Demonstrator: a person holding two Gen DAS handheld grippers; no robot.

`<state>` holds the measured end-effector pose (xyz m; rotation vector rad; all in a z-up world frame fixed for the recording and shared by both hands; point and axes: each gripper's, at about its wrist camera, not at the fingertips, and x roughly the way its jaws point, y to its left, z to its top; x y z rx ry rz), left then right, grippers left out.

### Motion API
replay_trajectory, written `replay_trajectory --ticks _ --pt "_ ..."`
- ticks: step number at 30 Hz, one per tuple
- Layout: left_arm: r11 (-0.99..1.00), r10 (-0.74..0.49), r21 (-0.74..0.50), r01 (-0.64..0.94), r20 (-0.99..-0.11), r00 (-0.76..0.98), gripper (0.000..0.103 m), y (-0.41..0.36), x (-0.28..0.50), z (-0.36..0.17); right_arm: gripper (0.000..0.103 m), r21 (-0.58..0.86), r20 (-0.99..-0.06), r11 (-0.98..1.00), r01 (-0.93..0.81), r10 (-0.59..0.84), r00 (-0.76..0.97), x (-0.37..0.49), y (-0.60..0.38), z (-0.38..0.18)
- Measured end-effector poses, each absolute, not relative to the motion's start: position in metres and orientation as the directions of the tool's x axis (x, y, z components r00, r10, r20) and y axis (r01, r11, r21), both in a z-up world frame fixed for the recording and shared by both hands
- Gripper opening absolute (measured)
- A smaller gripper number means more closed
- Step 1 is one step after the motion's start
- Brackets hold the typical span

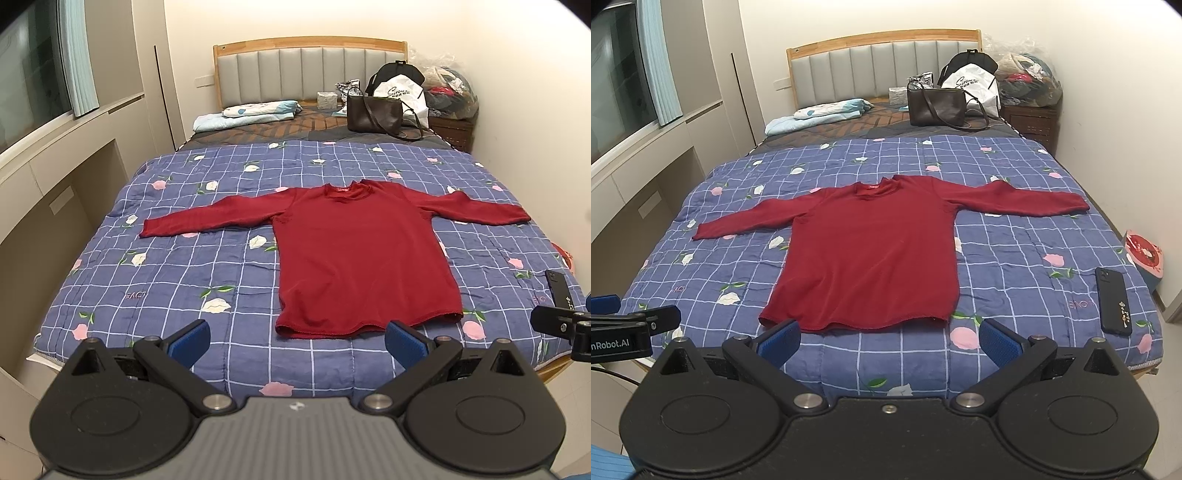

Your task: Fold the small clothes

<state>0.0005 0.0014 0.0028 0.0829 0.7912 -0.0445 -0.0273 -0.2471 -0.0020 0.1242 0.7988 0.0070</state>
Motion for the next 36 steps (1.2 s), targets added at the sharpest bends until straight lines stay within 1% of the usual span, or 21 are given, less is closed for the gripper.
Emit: replay_trajectory --ticks 36 --pt "0.996 -0.012 0.055 0.073 -0.711 0.703 0.103 0.0027 -0.0003 0.0012 0.103 0.111 -0.717 0.993 0.042 0.050 0.695 -0.0262 -0.2446 -0.0038"
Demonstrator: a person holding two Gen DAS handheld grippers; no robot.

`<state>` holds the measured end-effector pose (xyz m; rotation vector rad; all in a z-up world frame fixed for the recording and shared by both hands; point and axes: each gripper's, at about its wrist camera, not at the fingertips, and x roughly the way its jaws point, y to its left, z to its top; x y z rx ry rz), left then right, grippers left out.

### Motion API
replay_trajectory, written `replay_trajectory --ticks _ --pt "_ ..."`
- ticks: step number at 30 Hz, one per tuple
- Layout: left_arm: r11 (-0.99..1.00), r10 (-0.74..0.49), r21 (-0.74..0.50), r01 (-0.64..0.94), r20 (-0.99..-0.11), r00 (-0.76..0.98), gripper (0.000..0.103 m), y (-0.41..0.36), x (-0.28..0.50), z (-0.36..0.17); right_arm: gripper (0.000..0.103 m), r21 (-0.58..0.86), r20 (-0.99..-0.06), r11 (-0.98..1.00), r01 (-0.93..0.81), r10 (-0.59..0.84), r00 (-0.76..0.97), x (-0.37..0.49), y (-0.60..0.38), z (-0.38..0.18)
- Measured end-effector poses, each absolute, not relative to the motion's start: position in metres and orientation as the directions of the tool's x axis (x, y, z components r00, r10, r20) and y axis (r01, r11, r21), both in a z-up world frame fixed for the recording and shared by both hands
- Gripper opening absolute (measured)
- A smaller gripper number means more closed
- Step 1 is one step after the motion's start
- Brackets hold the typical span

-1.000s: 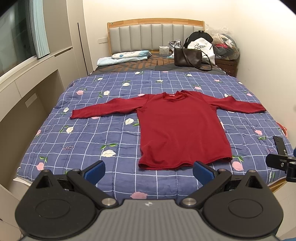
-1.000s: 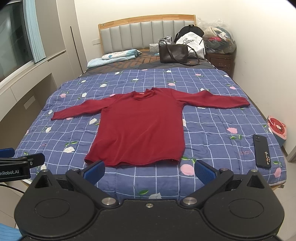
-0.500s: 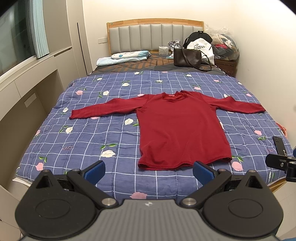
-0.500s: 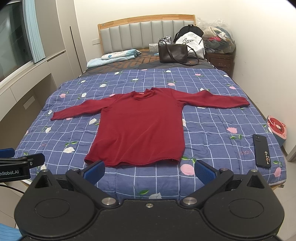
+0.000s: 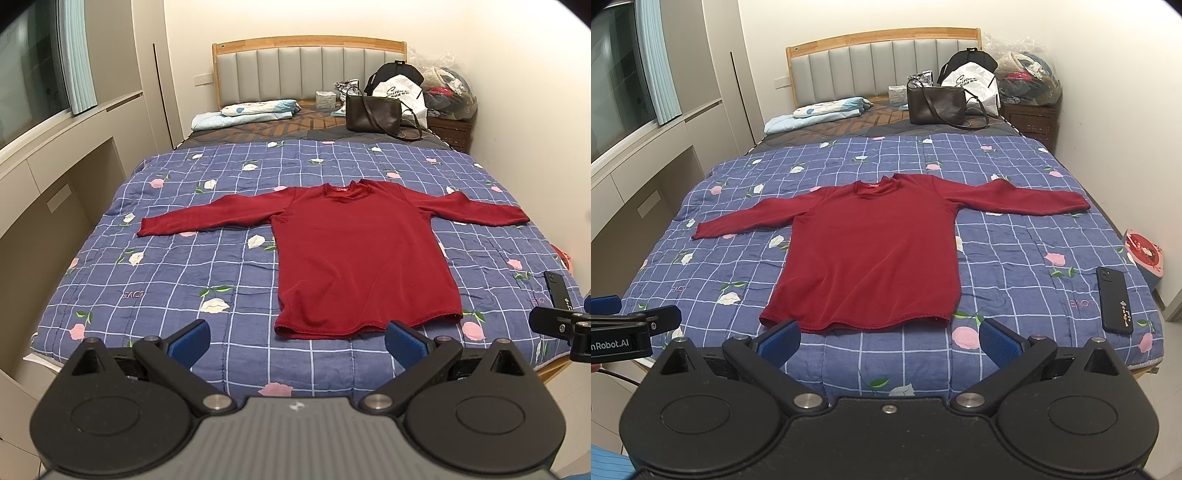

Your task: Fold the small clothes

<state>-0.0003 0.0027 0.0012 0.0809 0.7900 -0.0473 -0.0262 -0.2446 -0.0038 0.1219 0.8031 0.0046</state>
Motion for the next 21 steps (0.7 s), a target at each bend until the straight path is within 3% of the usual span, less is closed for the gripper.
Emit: replay_trajectory --ticks 21 --pt "0.995 -0.017 0.054 0.079 -0.711 0.703 0.103 0.0003 0.0021 -0.0028 0.103 0.110 -0.721 0.993 0.044 0.049 0.692 -0.0222 -0.2420 -0.0062"
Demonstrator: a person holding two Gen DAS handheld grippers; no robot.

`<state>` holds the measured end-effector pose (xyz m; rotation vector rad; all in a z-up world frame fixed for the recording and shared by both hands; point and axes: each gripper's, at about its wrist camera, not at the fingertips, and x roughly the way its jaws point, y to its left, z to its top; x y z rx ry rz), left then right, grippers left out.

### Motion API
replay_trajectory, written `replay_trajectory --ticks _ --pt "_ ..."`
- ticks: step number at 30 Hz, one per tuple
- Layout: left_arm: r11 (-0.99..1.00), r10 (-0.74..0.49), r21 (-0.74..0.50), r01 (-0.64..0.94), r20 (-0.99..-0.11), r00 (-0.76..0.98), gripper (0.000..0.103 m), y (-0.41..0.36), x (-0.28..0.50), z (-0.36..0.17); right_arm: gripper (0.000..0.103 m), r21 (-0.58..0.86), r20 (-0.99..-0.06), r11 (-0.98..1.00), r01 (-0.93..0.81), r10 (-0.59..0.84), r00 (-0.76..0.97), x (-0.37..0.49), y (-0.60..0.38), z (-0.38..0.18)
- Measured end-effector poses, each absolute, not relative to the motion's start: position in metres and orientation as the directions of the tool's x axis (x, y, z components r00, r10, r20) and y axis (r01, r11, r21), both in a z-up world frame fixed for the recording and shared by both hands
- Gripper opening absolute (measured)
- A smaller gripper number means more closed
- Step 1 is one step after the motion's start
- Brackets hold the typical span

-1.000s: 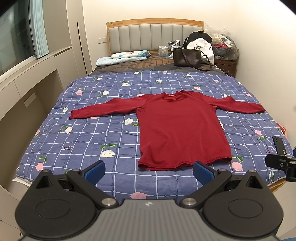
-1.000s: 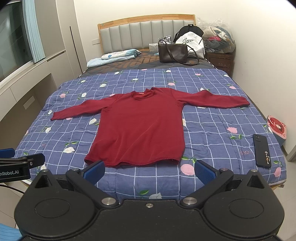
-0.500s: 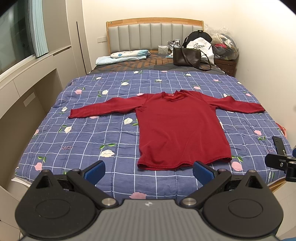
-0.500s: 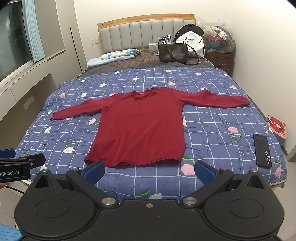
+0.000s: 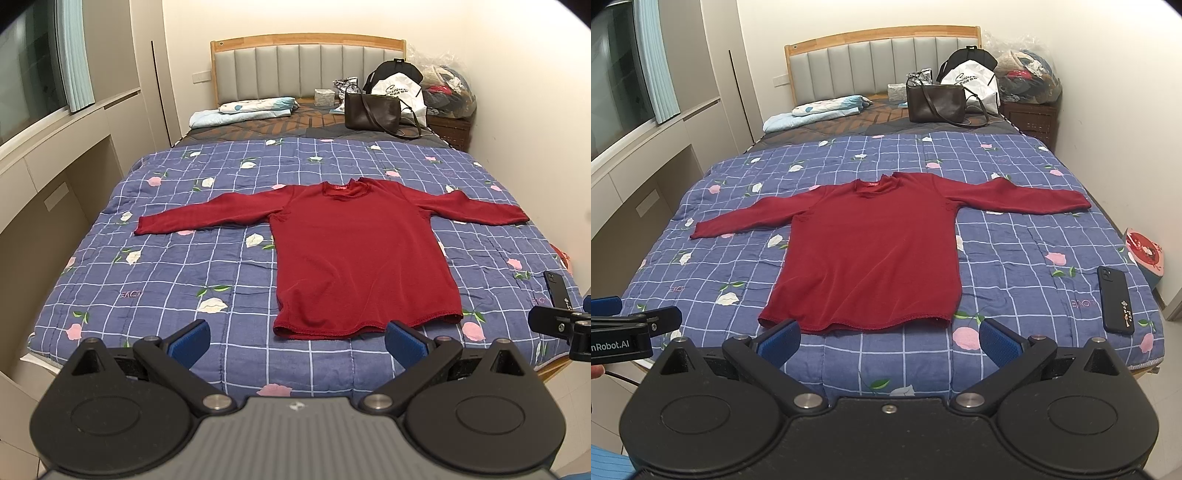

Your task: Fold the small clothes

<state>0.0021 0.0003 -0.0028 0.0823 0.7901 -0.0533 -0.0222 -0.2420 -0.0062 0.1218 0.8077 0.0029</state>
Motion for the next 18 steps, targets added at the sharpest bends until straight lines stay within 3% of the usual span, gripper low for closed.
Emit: replay_trajectory --ticks 18 --pt "0.994 -0.021 0.056 0.090 -0.728 0.685 0.103 0.000 0.019 -0.003 0.103 0.106 -0.747 0.993 0.052 0.045 0.663 -0.004 -0.242 -0.010"
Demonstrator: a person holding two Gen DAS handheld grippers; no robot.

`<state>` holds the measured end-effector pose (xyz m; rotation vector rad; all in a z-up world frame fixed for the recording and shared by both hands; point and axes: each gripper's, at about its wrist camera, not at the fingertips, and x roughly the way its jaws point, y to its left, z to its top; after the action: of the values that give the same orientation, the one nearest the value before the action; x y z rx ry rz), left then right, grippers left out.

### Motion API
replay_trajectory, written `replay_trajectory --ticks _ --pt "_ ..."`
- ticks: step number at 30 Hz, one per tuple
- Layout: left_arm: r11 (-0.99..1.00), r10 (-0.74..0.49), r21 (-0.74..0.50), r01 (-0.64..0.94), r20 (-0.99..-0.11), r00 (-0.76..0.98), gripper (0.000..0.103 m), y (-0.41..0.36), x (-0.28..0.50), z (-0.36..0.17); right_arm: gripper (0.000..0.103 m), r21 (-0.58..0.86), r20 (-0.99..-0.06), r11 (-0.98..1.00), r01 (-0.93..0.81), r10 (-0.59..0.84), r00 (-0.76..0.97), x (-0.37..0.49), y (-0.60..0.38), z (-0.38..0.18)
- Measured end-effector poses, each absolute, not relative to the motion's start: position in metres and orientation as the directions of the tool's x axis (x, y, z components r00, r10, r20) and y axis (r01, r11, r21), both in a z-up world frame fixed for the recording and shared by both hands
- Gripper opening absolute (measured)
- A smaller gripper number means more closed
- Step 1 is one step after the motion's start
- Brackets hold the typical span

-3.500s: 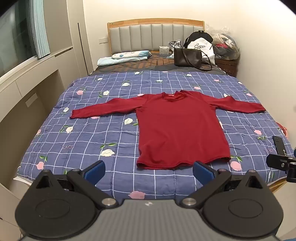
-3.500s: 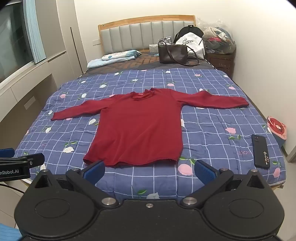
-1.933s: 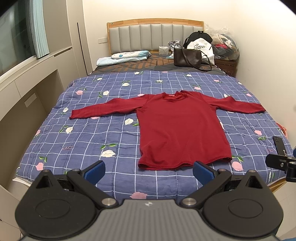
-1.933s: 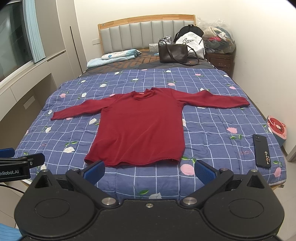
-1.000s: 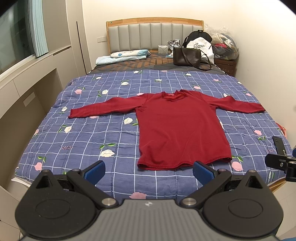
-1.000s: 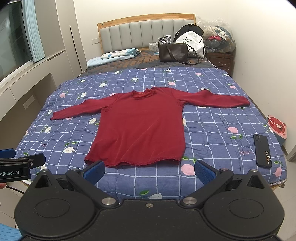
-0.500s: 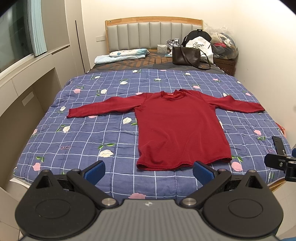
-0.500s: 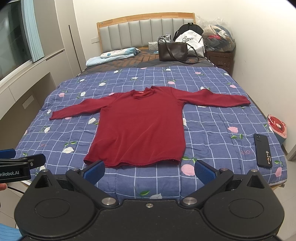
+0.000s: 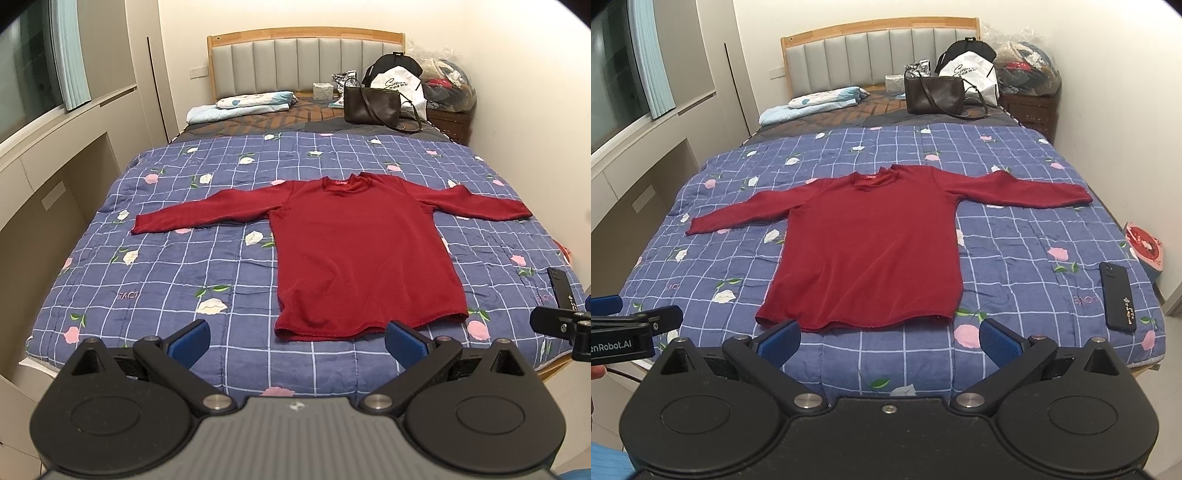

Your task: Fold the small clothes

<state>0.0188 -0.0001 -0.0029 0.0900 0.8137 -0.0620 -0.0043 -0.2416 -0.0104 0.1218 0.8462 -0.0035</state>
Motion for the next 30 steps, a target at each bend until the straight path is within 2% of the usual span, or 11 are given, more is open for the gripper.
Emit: replay_trajectory --ticks 17,25,30 --pt "0.991 -0.015 0.081 0.109 -0.728 0.685 0.103 -0.033 0.094 0.006 0.103 0.159 -0.724 0.977 0.139 0.020 0.690 0.035 -0.283 -0.009" --pt "0.992 -0.007 0.081 0.101 -0.744 0.669 0.103 -0.092 0.170 -0.003 0.103 0.208 -0.686 0.953 0.222 -0.020 0.728 0.089 -0.356 -0.025" --pt "0.997 -0.033 0.021 0.070 -0.724 0.689 0.103 -0.138 0.222 -0.012 0.103 0.248 -0.662 0.928 0.277 -0.047 0.748 0.142 -0.427 -0.036"
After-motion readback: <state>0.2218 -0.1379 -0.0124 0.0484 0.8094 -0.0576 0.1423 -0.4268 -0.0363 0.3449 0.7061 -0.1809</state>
